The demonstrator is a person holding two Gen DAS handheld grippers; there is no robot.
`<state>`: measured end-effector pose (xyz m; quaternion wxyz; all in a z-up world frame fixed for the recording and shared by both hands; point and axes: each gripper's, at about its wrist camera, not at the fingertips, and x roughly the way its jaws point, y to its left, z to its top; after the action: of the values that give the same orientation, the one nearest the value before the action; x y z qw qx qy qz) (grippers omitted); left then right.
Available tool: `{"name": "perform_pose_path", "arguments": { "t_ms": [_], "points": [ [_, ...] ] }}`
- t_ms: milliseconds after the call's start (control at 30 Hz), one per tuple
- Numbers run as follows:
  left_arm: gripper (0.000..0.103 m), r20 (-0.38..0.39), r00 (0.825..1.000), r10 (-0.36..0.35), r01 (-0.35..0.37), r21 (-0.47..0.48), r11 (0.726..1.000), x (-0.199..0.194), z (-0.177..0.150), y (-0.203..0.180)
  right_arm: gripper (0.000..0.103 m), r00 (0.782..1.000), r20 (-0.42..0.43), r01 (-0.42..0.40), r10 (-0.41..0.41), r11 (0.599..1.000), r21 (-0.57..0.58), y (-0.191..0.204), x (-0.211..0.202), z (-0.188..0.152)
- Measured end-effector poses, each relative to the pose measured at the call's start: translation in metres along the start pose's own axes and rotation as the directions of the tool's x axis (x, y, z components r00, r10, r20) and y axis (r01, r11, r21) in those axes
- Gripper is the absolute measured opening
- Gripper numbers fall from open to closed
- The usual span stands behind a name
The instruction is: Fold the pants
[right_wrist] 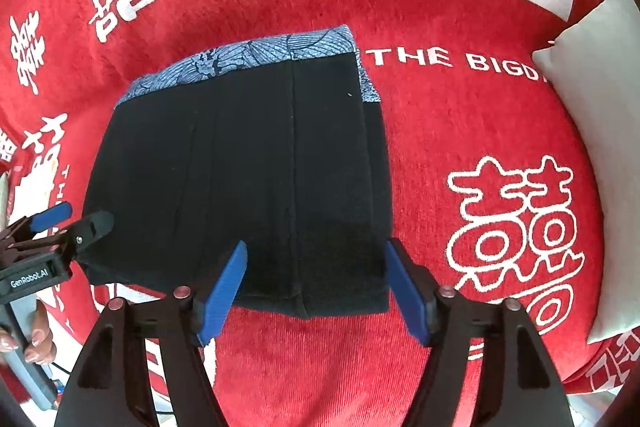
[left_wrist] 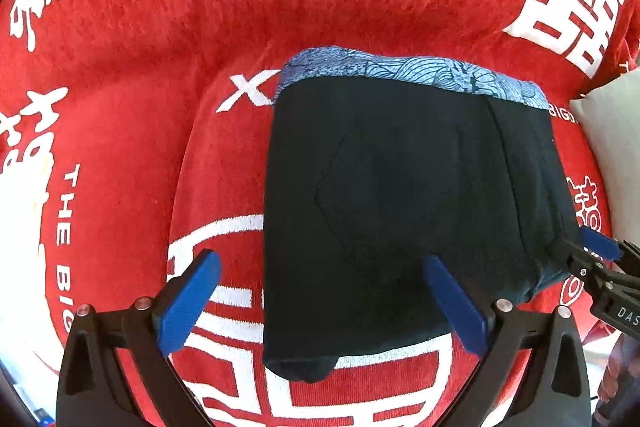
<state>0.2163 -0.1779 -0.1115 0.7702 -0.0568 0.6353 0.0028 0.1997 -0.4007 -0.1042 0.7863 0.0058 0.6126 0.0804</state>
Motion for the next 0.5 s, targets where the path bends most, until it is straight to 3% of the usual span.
{"name": "perform_pose_path", "arguments": {
  "t_ms": [233, 400, 500],
  "points": [
    [0.103, -0.006, 1.000, -0.008, 0.008, 0.006, 1.000, 0.000, 0.003, 0.001, 0.076, 1.000, 0.009, -0.006, 0.006, 1.000, -0.018, -0.002, -0.009, 0.005],
    [0.103, -0.071, 0.996, -0.053, 0.052, -0.022, 0.998, 0.011, 0.008, 0.012, 0.077, 1.000, 0.029, -0.001, 0.002, 1.000, -0.024, -0.012, -0.016, 0.015],
    [0.103, -0.049, 0.998, -0.046, 0.045, -0.015, 0.999, 0.007, 0.014, 0.017, 0.077, 0.999, 0.035, -0.011, 0.011, 1.000, -0.012, -0.021, -0.016, 0.023]
  ]
}}
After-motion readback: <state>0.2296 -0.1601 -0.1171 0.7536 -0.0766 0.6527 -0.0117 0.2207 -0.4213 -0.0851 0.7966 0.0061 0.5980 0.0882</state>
